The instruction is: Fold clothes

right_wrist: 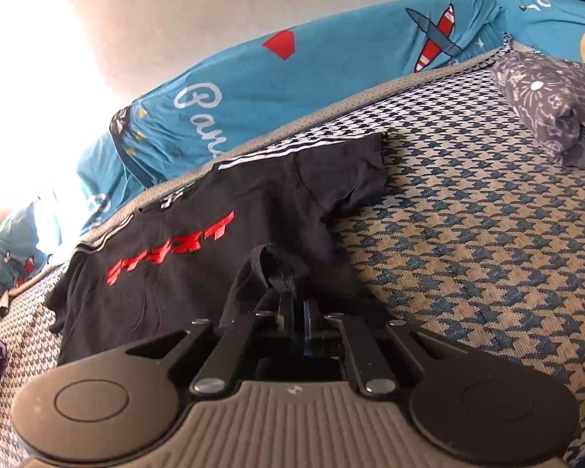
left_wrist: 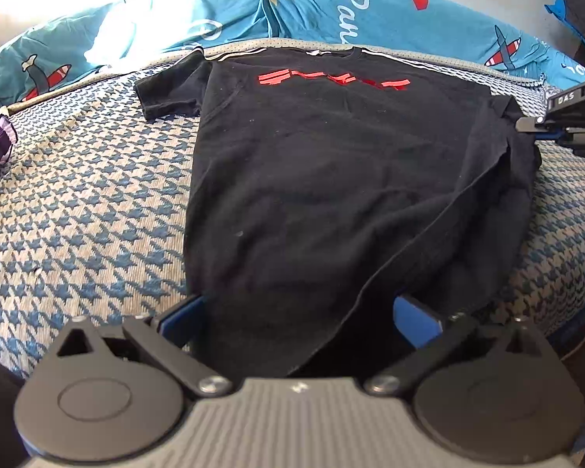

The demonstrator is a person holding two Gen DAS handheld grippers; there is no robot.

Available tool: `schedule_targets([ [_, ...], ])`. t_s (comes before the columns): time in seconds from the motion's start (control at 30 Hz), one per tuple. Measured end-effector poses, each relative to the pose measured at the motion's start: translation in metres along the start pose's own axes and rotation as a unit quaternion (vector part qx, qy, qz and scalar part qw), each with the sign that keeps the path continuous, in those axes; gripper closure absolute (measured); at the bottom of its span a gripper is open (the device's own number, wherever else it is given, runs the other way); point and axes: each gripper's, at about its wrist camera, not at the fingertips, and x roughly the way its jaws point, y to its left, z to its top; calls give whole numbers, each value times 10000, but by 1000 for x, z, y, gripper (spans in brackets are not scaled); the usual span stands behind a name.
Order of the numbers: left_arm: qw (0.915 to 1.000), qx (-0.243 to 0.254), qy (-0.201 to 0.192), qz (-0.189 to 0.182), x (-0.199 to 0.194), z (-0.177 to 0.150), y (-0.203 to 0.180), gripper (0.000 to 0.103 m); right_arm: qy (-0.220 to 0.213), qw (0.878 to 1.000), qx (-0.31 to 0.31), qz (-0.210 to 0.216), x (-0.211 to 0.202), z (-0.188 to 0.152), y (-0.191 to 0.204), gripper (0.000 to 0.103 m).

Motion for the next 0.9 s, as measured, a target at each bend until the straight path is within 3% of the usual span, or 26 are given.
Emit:
schedule_targets([
  [0.23, 9999, 3, 8, 147, 0, -1, 2, 0, -838, 9959, -223, -255, -58, -1, 6, 97],
  [0.4, 9995, -114, 9, 288, 0, 1, 6, 0, -979, 9919, -417, -692, -92, -14, 6, 98],
  [0.67, 9963, -525, -55, 674, -2, 4, 23, 0, -544, 9863, -75, -1553, -111, -28, -18, 98],
  [0.9, 9911, -851, -171, 1013, -9, 4, 39, 0, -233, 9837, 47, -1783, -114, -45, -30, 88],
])
